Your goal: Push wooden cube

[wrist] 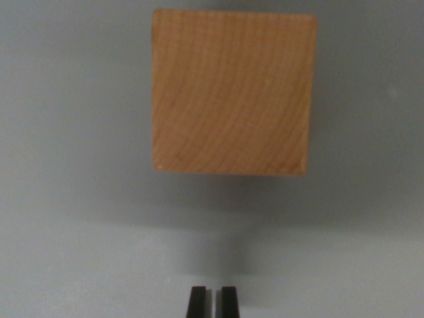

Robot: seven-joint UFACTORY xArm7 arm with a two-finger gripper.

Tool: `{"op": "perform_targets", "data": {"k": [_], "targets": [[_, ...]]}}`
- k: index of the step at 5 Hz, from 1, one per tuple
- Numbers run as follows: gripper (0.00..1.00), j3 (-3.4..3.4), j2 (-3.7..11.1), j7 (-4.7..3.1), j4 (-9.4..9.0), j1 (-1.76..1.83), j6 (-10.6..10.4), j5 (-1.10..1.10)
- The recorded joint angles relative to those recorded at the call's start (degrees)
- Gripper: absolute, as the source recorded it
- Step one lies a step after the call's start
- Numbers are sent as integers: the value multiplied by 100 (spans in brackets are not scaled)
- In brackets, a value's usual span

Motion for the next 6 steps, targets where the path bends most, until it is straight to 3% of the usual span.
{"op": "perform_targets", "data": {"k": [6], "targets": [[100, -10, 120, -12, 191, -5, 72, -8]]}}
